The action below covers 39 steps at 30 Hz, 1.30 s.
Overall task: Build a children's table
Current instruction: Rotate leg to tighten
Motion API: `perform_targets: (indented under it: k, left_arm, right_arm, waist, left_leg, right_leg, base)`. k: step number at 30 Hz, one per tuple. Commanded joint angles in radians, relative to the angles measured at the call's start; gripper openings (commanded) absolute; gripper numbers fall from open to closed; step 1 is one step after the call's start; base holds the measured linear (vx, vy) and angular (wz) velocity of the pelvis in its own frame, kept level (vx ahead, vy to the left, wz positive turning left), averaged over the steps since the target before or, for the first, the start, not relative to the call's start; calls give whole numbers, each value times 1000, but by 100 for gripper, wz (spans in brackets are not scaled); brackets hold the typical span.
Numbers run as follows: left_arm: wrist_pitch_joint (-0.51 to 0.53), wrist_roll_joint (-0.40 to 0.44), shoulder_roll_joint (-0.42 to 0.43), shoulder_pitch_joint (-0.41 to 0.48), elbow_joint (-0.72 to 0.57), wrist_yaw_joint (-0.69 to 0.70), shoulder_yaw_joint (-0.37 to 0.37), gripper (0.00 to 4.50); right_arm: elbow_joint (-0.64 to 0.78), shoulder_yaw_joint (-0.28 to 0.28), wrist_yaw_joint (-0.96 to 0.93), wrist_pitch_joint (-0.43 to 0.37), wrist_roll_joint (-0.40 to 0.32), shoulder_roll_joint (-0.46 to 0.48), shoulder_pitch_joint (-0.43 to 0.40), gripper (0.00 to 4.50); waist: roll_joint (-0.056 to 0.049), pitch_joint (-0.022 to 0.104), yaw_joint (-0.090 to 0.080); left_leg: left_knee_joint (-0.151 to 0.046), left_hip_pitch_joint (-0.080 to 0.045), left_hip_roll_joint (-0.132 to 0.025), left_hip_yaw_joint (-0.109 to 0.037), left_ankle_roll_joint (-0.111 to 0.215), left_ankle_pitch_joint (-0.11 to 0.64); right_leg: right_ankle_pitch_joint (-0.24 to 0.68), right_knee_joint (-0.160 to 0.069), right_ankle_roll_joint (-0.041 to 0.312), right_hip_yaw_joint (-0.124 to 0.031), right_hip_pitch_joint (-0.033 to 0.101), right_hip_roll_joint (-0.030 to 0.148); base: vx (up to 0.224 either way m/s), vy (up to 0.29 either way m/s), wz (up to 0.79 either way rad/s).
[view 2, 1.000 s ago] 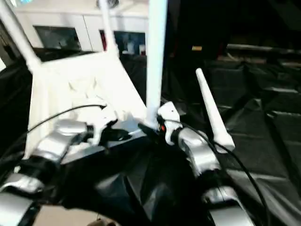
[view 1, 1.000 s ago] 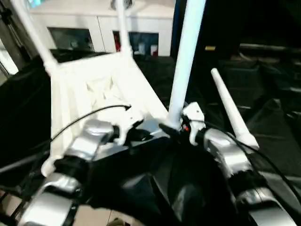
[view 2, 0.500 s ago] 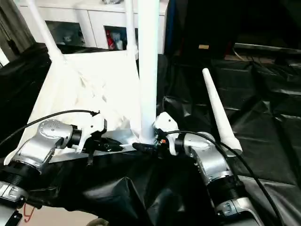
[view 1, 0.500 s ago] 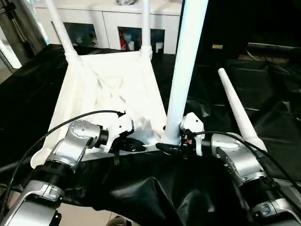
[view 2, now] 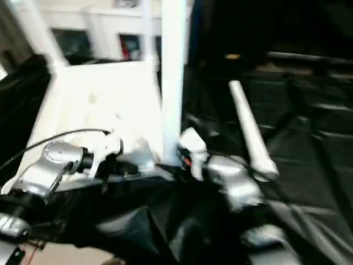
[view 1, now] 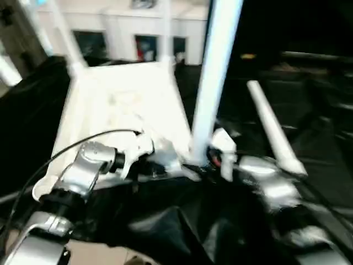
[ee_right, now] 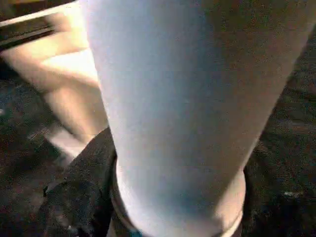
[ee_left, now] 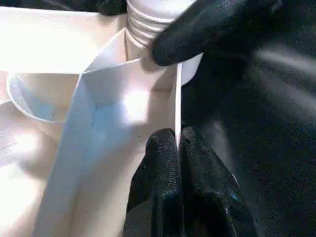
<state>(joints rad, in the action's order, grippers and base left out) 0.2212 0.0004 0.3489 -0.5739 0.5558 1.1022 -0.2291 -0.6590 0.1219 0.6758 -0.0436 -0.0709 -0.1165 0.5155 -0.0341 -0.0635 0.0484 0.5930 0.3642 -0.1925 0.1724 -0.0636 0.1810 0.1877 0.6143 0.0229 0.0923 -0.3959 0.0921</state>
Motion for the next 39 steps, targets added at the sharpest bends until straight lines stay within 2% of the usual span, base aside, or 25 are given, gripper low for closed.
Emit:
perform_targets:
  k: [1,2,3,5,6,9,10,13,21,22,23,24,25,26,27,28,29,31,34,35,36,37,38,39]
  left_arm:
    - [43,-17,-82,-61,9,-114,25,0]
    - [46,-17,-86,-64,11,-123,27,0]
    - [84,-20,-148,-106,44,-240,59,0]
    - [91,-21,-174,-122,53,-278,69,0]
    - [91,-17,-184,-126,51,-285,66,0]
    - [97,-10,-203,-127,46,-299,57,0]
    - [99,-10,-206,-125,44,-300,54,0]
    - [97,-6,-210,-112,32,-288,39,0]
    - [82,34,-210,-133,87,-350,24,0]
    - [80,43,-217,-152,121,-381,34,0]
    - [78,50,-218,-161,137,-398,37,0]
    - [78,50,-218,-161,137,-398,37,0]
    - [70,57,-220,-169,153,-422,41,0]
    - [62,57,-224,-178,169,-439,46,0]
    - [59,56,-226,-181,173,-442,48,0]
    - [50,49,-231,-186,177,-447,54,0]
    - [57,45,-236,-189,177,-458,62,0]
    - [69,35,-247,-194,174,-483,78,0]
    - [64,6,-262,-193,145,-490,98,0]
    - [57,-7,-264,-187,119,-491,108,0]
    - [53,-14,-263,-184,105,-493,113,45]
    - [52,-19,-257,-178,81,-489,116,45]
    - [50,-14,-244,-170,54,-489,115,45]
    - [53,-8,-233,-162,31,-494,117,56]
  right_arm:
    - [-95,-9,-161,-61,20,63,-7,276]
    - [-96,-12,-169,-63,19,66,-5,276]
    - [-107,-47,-264,-88,4,118,16,276]
    - [-110,-47,-284,-80,8,142,29,276]
    - [-101,-44,-269,-77,2,154,33,332]
    - [-79,-49,-254,-87,-15,171,39,352]
    - [-70,-48,-257,-91,-14,170,39,363]
    - [-24,-24,-270,-74,22,148,24,383]
    - [169,-44,-221,-142,8,52,-45,383]
    - [246,-50,-153,-173,-4,-12,-84,383]
    - [278,-53,-124,-183,-8,-42,-101,383]
    - [278,-53,-124,-183,-8,-42,-101,383]
    - [304,-60,-108,-196,-15,-64,-113,383]
    - [332,-76,-93,-211,-31,-88,-125,383]
    - [346,-85,-87,-219,-40,-98,-130,383]
    - [371,-97,-75,-230,-54,-116,-139,383]
    - [380,-102,-72,-231,-57,-123,-143,383]
    - [382,-115,-91,-236,-58,-121,-144,383]
    - [376,-117,-119,-249,-50,-103,-143,383]
    - [369,-113,-142,-260,-42,-93,-143,383]
    - [367,-110,-156,-266,-37,-87,-143,388]
    - [359,-108,-174,-270,-33,-76,-141,388]
    - [351,-105,-194,-277,-27,-65,-138,388]
    - [348,-102,-211,-283,-24,-58,-137,388]
  waist:
    - [-6,63,-6]
    - [-6,62,-5]
    - [-4,63,-8]
    - [-3,66,-6]
    - [-4,67,-5]
    - [-2,70,-3]
    - [0,71,-3]
    - [-1,72,-1]
    - [3,76,13]
    - [5,77,14]
    - [-2,76,13]
    - [0,77,14]
    - [-9,79,17]
    - [0,79,14]
    - [3,78,13]
    - [-11,83,13]
    - [-5,83,11]
    - [-7,84,11]
    - [-6,83,9]
    - [-1,83,9]
    - [-3,85,11]
    - [-5,86,10]
    - [-1,88,10]
    - [-4,90,12]
  left_leg:
    - [-80,-11,-32,-14,-27,326]
    - [-81,-14,-33,-15,-27,331]
    - [-79,-14,-30,-13,-20,331]
    - [-77,-16,-30,-14,-16,319]
    - [-75,-13,-29,-12,-5,307]
    - [-76,-3,-30,-12,19,270]
    - [-76,-2,-30,-12,24,256]
    - [-74,-1,-30,-11,29,237]
    - [-71,0,-31,-8,50,188]
    - [-69,3,-29,-8,56,182]
    - [-68,3,-28,-7,60,190]
    - [-66,1,-28,-7,62,187]
    - [-65,0,-29,-9,63,183]
    - [-65,9,-26,-9,72,173]
    - [-64,11,-24,-10,75,167]
    - [-60,11,-24,-12,83,142]
    - [-59,10,-25,-10,89,138]
    - [-56,12,-24,-9,101,124]
    - [-56,11,-24,-9,103,138]
    - [-55,12,-24,-8,103,137]
    - [-56,12,-25,-10,103,124]
    - [-55,12,-26,-10,103,117]
    - [-54,13,-28,-10,109,96]
    - [-53,16,-31,-12,114,72]
  right_leg:
    - [369,-94,179,-52,44,59]
    - [377,-97,178,-52,42,62]
    - [382,-99,175,-52,42,59]
    - [379,-101,172,-50,41,60]
    - [358,-101,177,-52,41,60]
    - [295,-94,185,-52,48,59]
    - [282,-93,186,-50,49,58]
    - [260,-90,191,-51,49,59]
    - [185,-84,189,-53,53,57]
    - [180,-84,187,-52,55,57]
    - [179,-87,182,-51,54,55]
    - [172,-88,179,-51,56,54]
    - [158,-84,186,-51,56,56]
    - [137,-83,184,-49,62,54]
    - [135,-84,182,-48,64,54]
    - [113,-80,196,-47,64,57]
    - [103,-84,201,-47,62,55]
    - [75,-79,221,-46,61,54]
    - [105,-82,228,-42,60,54]
    - [107,-82,228,-43,60,54]
    - [102,-79,231,-43,60,55]
    - [92,-77,233,-44,59,55]
    - [56,-72,241,-44,59,55]
    - [13,-63,256,-45,59,58]
  base:
    - [0,0,0]
    - [0,0,0]
    - [0,0,0]
    - [0,0,0]
    - [0,0,0]
    - [0,0,0]
    - [0,0,0]
    - [0,0,0]
    - [0,0,0]
    - [0,0,0]
    - [0,0,0]
    - [0,0,0]
    - [0,0,0]
    - [0,0,0]
    - [0,0,0]
    - [0,0,0]
    - [0,0,0]
    - [0,0,0]
    - [0,0,0]
    - [0,0,0]
    - [0,0,0]
    - [0,0,0]
    - [0,0,0]
    - [0,0,0]
